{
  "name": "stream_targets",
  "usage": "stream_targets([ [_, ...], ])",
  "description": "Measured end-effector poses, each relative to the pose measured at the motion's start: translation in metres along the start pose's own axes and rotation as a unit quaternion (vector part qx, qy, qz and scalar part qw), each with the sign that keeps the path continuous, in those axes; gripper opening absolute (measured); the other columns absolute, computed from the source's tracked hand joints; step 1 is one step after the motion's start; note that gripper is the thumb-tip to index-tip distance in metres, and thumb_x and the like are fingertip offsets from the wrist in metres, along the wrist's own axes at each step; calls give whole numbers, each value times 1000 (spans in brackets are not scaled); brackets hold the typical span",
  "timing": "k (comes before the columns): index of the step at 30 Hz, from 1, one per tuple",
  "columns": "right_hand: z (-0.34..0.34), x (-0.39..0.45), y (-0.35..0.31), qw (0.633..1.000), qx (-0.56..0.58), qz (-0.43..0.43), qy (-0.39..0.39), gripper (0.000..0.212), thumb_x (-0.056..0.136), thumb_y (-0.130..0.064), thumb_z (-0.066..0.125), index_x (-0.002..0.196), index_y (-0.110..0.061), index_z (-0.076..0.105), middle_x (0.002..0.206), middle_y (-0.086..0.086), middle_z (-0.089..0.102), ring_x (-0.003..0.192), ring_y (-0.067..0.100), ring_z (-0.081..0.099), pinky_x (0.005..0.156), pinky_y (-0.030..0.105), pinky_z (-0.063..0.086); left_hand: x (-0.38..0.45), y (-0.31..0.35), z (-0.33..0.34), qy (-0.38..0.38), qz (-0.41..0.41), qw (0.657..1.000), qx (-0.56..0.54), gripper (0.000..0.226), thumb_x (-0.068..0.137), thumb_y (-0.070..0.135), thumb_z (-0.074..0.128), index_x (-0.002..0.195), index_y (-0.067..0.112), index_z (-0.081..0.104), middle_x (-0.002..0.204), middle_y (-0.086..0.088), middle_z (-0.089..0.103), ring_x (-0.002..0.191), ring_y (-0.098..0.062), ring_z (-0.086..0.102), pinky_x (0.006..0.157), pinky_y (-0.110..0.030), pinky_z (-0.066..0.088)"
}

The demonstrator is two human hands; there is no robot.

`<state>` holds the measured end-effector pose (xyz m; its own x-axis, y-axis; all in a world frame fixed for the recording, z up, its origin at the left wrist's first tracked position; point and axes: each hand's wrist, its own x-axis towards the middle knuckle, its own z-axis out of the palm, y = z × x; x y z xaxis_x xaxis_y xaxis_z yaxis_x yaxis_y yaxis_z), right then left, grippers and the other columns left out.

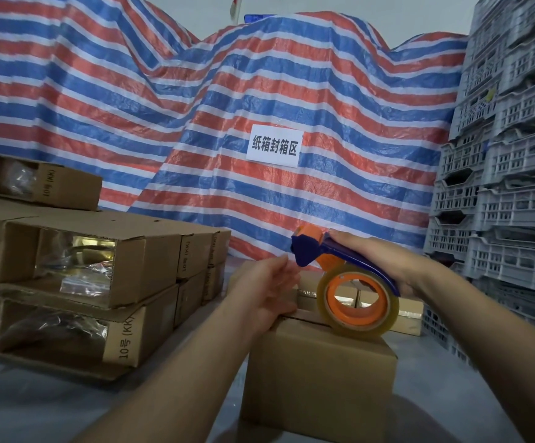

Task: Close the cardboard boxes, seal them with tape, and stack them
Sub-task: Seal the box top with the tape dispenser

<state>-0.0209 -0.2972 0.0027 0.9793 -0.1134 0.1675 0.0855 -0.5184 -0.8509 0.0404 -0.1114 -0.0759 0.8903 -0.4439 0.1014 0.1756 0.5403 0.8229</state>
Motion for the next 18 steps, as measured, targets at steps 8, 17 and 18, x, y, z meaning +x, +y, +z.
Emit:
stream_targets([
  [8,-5,6,-11,998,-52,33,-30,67,76,-66,65,112,-10,66,91,9,77,66,15,72,59,22,56,-3,-3,3,53,35,994,85,8,85,1,58,86,8,61,71,-5,63,90,-22,65,90,-53,52],
  [17,-13,8,-18,988,-48,118,-93,54,89,-51,65,120,-7,59,87,10,75,63,16,71,54,24,55,0,-6,10,112,22,991,62,33,94,-2,51,126,6,52,106,-14,63,87,-21,62,85,-49,56],
  [18,-11,8,-19,987,-46,119,-94,52,90,-50,63,119,-7,59,86,10,75,62,16,71,53,24,55,0,-6,11,127,25,990,53,34,94,-2,51,126,7,52,113,-17,63,85,-22,62,80,-47,57],
])
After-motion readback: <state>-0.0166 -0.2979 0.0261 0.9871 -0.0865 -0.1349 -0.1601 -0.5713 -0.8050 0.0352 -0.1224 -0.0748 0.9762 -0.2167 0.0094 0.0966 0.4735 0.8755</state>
